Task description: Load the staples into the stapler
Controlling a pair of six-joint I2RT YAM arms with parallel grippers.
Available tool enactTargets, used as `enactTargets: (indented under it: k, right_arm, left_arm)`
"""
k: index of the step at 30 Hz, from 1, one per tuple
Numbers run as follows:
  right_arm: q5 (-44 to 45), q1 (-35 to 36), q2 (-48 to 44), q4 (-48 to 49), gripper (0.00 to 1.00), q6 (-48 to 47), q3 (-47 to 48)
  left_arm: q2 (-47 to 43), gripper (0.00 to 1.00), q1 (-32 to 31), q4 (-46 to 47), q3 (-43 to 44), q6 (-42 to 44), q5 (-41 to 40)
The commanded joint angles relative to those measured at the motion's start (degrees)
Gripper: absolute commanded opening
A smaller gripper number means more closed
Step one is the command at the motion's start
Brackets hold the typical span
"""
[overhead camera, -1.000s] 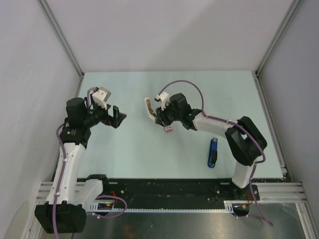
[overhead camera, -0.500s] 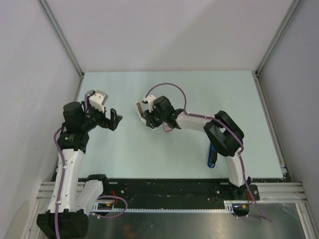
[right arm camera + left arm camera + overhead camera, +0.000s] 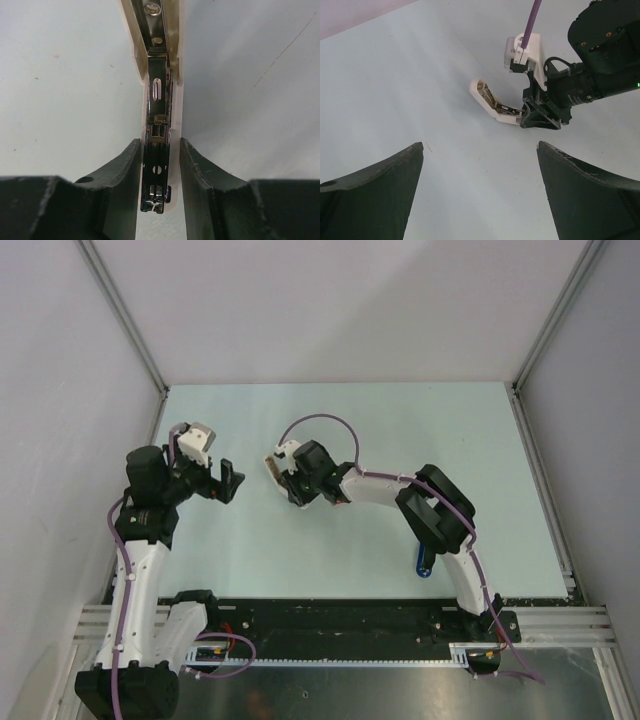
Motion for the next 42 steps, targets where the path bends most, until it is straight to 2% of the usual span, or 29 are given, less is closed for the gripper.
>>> enactTargets:
  k: [1,12,24,42]
  right_arm:
    - [0.8,0.5,0.4,0.5,0.01,0.3,2.9]
    - [-0.1,0.7,1.4,-0.4,0.12,0.3,3.5]
    - [-1.0,0.9,1.9,-1.1,0.16,0.0,3.8]
    - [-2.0,1.2,2.0,-2.0,0.33,-1.0,3.8]
  left_arm:
    - [-1.1,0.99,0.9,0.5,-0.3,0.5,1.2]
    - [-1.0,0.99,1.2,0.5,-0.4,0.5,1.4]
    - [-0.5,0.99,1.4,0.5,-0.4,0.5,1.7]
    - [-0.6,0.99,1.7,0.6,-0.6,0.6,2.0]
